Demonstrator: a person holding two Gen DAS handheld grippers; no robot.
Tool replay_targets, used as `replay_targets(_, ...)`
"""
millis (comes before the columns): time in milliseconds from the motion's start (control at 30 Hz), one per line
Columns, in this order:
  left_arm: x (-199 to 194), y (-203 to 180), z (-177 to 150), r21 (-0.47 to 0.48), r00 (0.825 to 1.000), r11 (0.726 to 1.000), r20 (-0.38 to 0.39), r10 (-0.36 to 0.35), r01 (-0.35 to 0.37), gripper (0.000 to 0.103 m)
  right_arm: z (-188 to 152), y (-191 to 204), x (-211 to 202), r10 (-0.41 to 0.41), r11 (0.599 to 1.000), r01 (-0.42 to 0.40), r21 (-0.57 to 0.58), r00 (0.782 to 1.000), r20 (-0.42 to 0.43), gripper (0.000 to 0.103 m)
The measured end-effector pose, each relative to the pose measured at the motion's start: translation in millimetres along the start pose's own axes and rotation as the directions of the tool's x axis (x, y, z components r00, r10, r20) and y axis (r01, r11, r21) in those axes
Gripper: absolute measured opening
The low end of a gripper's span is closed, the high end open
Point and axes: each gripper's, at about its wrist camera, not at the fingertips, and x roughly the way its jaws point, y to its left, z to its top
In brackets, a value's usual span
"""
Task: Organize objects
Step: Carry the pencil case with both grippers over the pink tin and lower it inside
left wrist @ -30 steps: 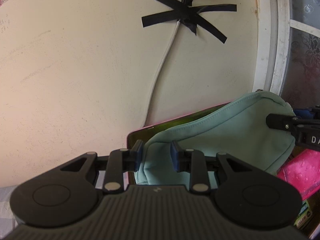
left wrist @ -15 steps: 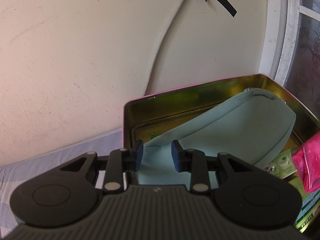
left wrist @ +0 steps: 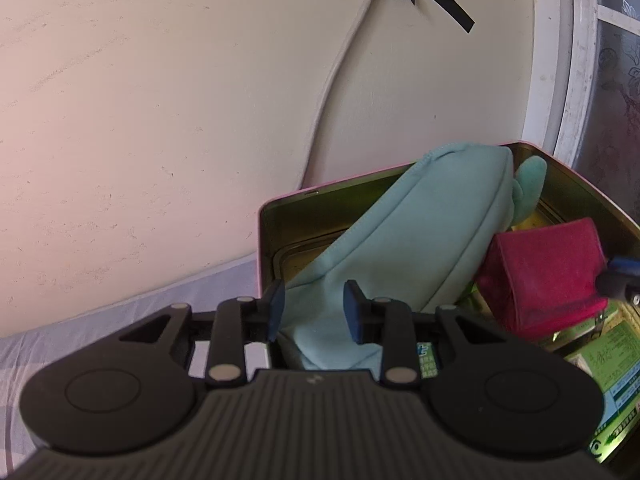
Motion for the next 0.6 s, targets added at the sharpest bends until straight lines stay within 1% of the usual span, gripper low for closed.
replay_targets(33,-0.4,0.2,-0.5,0.005,1.000,1.000,0.003,0.007,-0.007,0.038,3.1,4.3,-5.2,-0.032,0.999,0.033,-0.028,0.999,0.037,0.023)
replay_targets(67,-0.5,-0.2,-1.2,0.015,1.000,1.000,0.006,0.019,-0.019,0.038,6.6,6.2,-12.8,-0.055,0.998,0.058,-0.034,0.996,0.067,0.028)
replay_targets(133,1.1,-1.7,-2.1,0.034,0.999,0.999,0.011,0.038,-0.038,0.038,15.1,9.1,-31.1,-0.037,0.999,0.041,-0.030,0.990,0.134,0.039)
replay_targets(167,2.6,-3.4,-2.0,0.043,0.999,0.998,0.012,0.048,-0.048,0.038,20.3,11.6,-35.2,-0.034,0.999,0.040,-0.036,0.987,0.156,0.040)
replay_targets(200,3.6,-6.2,-1.4,0.060,0.998,0.996,0.011,0.060,-0.060,0.038,28.2,15.9,-34.9,-0.032,0.998,0.040,-0.050,0.987,0.159,0.040)
replay_targets(267,3.8,-9.8,-1.1,0.083,0.997,0.994,0.010,0.075,-0.076,0.040,45.1,23.6,-23.1,0.004,0.998,0.004,-0.066,0.993,0.121,0.039)
replay_targets(333,4.9,-10.6,-1.7,0.095,0.996,0.991,0.004,0.092,-0.092,0.040,63.4,30.6,-1.5,0.028,0.998,-0.024,-0.065,0.997,0.067,0.038)
replay_targets(433,7.5,-14.0,-4.0,0.135,0.994,0.984,0.009,0.112,-0.112,0.040,85.3,32.5,36.0,0.073,0.997,-0.073,0.002,0.997,-0.021,0.038)
replay_targets(500,9.1,-17.5,-5.4,0.165,0.992,0.978,0.014,0.123,-0.124,0.041,92.7,34.1,60.6,0.069,0.997,-0.066,0.032,0.995,-0.072,0.037)
replay_targets(600,12.8,-15.8,-2.6,0.166,0.992,0.978,0.008,0.125,-0.125,0.042,91.3,35.7,89.6,0.014,0.999,-0.009,0.034,0.989,-0.146,0.038)
